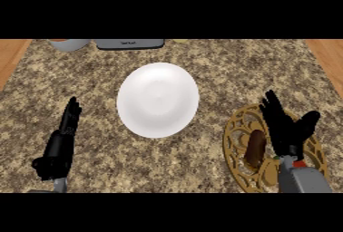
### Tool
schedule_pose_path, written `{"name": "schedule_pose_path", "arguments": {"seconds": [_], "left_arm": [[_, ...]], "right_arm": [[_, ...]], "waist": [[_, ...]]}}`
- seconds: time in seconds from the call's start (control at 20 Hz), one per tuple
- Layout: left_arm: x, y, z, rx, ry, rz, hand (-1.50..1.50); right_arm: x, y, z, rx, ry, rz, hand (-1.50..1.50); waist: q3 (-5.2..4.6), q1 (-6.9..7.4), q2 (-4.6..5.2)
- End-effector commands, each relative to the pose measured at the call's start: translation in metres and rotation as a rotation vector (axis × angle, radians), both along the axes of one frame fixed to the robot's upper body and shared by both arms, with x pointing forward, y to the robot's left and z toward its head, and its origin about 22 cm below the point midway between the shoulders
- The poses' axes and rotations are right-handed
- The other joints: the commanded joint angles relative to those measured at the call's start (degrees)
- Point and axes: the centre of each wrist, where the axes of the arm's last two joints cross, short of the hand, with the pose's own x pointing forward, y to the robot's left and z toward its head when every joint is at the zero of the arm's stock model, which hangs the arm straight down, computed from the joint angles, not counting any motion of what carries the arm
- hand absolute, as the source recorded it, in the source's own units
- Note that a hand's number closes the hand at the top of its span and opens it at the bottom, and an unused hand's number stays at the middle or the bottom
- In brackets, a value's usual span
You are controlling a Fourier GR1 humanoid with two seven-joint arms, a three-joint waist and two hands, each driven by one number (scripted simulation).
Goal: Pick the bell pepper from the placemat and place it in the plate
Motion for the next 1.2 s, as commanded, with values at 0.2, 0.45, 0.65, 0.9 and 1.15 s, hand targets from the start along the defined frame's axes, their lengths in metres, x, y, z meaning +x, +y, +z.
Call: {"name": "schedule_pose_path", "arguments": {"seconds": [0.2, 0.45, 0.65, 0.9, 1.15], "left_arm": [[0.03, 0.0, 0.047, 0.06, -0.103, -0.143, 0.0], [0.036, 0.003, 0.053, 0.018, -0.041, -0.15, 0.0], [0.052, 0.028, 0.09, 0.006, -0.063, -0.171, 0.0], [0.047, 0.037, 0.104, 0.017, -0.054, -0.186, 0.0], [0.045, 0.014, 0.102, 0.0, -0.051, -0.201, 0.0]], "right_arm": [[-0.009, 0.104, 0.052, -0.011, -0.364, 0.902, 1.5], [-0.023, 0.065, 0.065, -0.744, -0.479, 1.019, 1.5], [-0.096, 0.032, -0.005, -0.42, -0.512, 0.877, -1.5], [-0.116, -0.01, -0.001, -0.315, -0.668, 0.816, -1.5], [-0.116, -0.028, 0.058, -0.482, -0.738, 0.8, -1.5]], "waist": [[-0.19, 3.97, -0.63], [-0.58, -0.64, -1.13], [-0.25, -0.12, 0.56], [-0.37, 1.25, 0.62], [-0.46, 1.33, 0.55]]}}
